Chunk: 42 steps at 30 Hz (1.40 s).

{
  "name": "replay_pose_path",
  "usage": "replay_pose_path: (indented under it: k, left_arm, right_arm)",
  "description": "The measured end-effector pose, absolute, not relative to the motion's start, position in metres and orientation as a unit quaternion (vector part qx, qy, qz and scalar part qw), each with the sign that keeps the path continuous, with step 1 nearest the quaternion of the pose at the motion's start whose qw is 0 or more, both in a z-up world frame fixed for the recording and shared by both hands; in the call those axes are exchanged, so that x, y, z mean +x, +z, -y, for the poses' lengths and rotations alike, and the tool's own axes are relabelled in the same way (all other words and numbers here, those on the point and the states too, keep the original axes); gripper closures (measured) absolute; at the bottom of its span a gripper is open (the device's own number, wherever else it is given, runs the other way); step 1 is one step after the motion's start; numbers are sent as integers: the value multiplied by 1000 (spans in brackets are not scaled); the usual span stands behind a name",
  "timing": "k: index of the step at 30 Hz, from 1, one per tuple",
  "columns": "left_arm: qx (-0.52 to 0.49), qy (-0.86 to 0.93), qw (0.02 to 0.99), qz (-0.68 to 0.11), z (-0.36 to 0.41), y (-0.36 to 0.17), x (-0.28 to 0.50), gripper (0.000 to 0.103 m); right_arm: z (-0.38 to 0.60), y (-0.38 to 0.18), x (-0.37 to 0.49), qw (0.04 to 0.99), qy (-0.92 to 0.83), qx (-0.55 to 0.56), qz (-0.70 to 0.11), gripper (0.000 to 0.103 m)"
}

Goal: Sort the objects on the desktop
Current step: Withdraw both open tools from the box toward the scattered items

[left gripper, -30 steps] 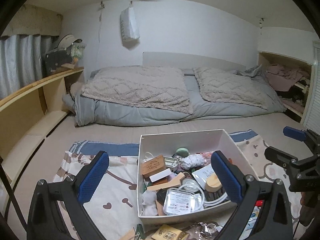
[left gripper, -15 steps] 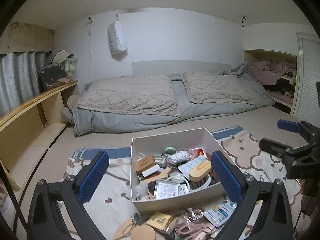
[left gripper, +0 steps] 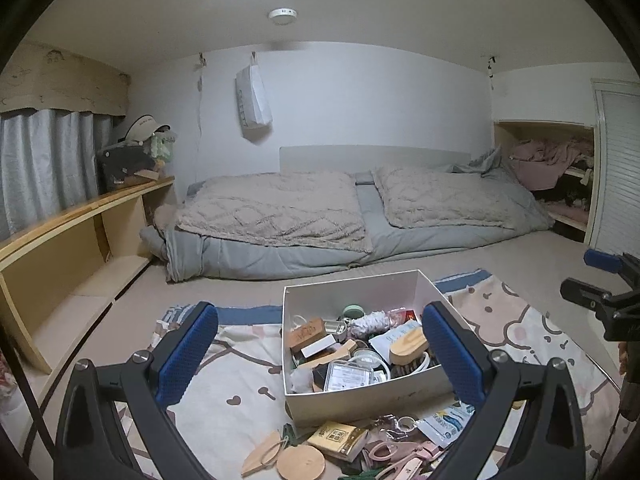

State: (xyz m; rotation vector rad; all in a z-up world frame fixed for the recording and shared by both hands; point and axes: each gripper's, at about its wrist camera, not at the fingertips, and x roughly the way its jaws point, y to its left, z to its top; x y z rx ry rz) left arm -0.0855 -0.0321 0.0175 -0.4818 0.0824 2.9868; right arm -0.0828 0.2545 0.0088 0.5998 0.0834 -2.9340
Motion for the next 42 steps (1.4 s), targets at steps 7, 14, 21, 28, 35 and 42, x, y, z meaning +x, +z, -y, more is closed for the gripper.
replay_pose_path:
  k: [7, 14, 21, 28, 35, 42]
  left_arm:
    - [-138, 988, 60, -32, 46, 11, -74, 0]
    - [-134, 989, 53, -25, 63, -7, -75, 0]
    - [-132, 990, 48, -6, 77, -24, -77, 0]
    - [-166, 984, 60, -9, 78, -46, -83, 0]
    - [-209, 973, 89, -33, 70, -75, -86, 0]
    - [-255, 962, 87, -46, 70, -105, -94, 0]
  right_arm:
    - [-259, -7, -67, 57, -982, 176, -35, 0]
    - [-267, -24, -66, 53, -985, 166, -13, 0]
    - [-281, -36, -67, 38, -986, 164, 6, 0]
    - [-274, -62, -74, 61, -977, 203, -15, 0]
    - [-246, -111, -80, 128, -952, 276, -38, 0]
    - [-215, -161, -81, 197, -905, 373, -51, 0]
